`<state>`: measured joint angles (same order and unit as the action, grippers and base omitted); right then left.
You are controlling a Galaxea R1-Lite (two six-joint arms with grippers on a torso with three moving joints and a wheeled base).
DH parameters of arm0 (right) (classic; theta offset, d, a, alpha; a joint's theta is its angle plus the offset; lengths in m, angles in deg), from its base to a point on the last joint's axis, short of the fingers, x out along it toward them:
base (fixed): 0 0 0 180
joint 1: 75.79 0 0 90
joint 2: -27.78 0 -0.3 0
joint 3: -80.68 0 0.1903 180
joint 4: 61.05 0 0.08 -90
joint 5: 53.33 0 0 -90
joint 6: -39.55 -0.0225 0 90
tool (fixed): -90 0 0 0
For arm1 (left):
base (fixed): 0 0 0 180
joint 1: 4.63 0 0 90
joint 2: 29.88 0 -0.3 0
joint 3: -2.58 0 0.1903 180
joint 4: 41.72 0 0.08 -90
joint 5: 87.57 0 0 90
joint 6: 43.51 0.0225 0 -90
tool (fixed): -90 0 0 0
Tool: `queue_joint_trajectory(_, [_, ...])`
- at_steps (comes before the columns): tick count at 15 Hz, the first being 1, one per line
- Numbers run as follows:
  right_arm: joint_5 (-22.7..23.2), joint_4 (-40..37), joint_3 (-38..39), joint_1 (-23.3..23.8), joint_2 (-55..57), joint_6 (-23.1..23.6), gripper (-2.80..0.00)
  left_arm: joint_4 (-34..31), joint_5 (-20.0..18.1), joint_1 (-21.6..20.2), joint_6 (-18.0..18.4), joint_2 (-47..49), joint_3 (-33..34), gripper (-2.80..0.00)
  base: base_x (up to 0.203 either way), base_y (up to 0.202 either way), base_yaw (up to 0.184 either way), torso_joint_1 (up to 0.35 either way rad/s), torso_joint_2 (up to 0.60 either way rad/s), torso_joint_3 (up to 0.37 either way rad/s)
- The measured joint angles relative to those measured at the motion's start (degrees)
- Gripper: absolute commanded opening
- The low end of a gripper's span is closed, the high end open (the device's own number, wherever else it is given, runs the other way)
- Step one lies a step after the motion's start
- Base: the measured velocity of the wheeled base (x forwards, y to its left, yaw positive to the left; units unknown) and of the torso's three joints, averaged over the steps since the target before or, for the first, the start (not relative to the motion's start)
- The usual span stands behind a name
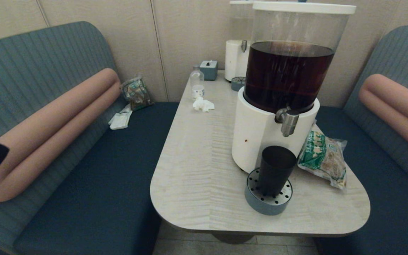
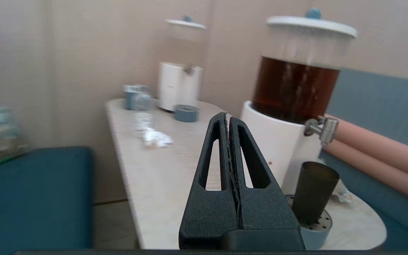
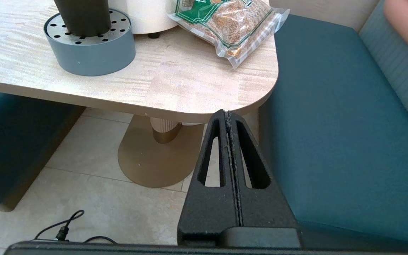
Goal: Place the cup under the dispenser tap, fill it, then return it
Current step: Turn on the faucet
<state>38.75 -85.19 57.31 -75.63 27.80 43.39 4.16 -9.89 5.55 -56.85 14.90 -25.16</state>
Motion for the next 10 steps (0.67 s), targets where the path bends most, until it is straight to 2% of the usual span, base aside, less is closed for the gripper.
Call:
queue_joint_trajectory(5, [0.0,0.0,0.0,0.0,0.0,-0.01,-2.8,-29.16,1.47,-5.74,1.77,-22.94,-3.15,-2.8,0.0,0.0,0.0,0.0,0.0,0.0])
queue_joint_trajectory(6, [-0.05,0.0,0.0,0.0,0.0,-0.01,-2.8,-34.31,1.67,-6.74,3.88,-25.78,-3.69,-2.8,0.0,0.0,0.0,0.0,0.0,0.0])
queue_joint_trajectory(8, [0.0,-0.02,0.0,0.0,0.0,-0.01,-2.8,-43.47,2.46,-8.89,10.38,-30.34,-4.08,-2.8,0.0,0.0,0.0,0.0,0.0,0.0])
queue_joint_trajectory(9, [0.0,0.0,0.0,0.0,0.0,0.02,-2.8,-47.15,3.28,-9.6,13.73,-31.99,-3.72,-2.8,0.0,0.0,0.0,0.0,0.0,0.0])
queue_joint_trajectory(10, [0.0,-0.01,0.0,0.0,0.0,-0.01,-2.8,-49.73,3.96,-9.99,15.58,-33.18,-2.62,-2.8,0.0,0.0,0.0,0.0,0.0,0.0])
